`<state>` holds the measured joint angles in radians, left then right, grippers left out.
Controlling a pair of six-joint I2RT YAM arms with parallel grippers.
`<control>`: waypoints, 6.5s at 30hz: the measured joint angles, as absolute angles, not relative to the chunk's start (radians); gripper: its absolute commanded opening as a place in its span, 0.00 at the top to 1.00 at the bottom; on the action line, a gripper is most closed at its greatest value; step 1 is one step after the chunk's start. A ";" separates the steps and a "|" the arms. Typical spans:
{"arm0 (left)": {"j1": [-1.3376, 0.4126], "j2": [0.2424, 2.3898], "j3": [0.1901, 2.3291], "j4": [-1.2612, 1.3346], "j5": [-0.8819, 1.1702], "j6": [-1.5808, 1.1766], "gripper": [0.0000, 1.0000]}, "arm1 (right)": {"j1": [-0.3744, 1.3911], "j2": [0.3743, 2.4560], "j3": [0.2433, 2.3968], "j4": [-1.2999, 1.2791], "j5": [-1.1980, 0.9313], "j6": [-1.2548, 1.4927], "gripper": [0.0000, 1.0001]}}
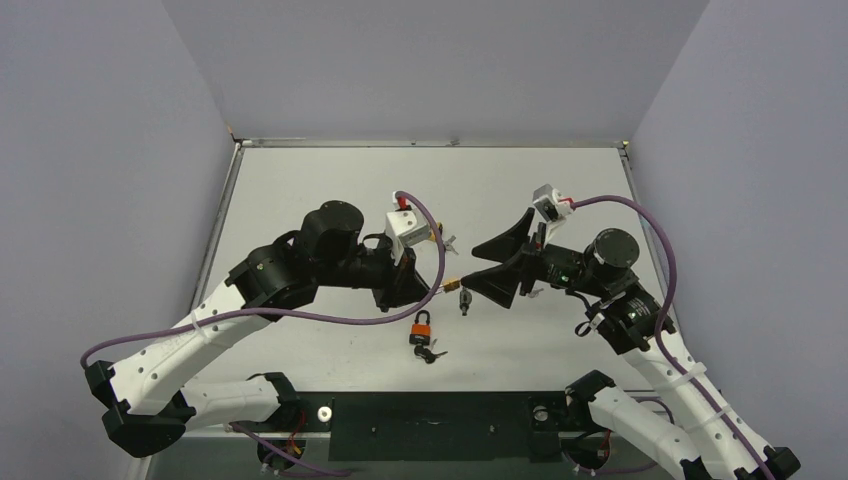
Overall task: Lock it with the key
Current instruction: Pick up the lock from the center of the board, then lock the lock.
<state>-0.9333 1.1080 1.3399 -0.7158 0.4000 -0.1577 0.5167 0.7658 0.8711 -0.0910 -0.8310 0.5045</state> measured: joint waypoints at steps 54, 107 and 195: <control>-0.898 1.127 1.375 -0.593 0.633 -0.255 1.00 | 0.581 0.816 0.948 -0.065 -0.998 0.508 0.52; -0.659 1.105 1.333 -0.325 0.670 -0.484 0.60 | 0.563 0.773 0.947 0.037 -0.690 0.799 1.00; -0.658 1.116 1.267 -0.130 0.720 -0.727 0.88 | 0.660 0.831 0.946 0.138 -0.508 0.770 1.00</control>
<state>-0.6582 1.1164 1.2671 -0.1299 0.7200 -0.7273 0.6598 0.8307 0.9463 0.1383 -0.5076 0.7700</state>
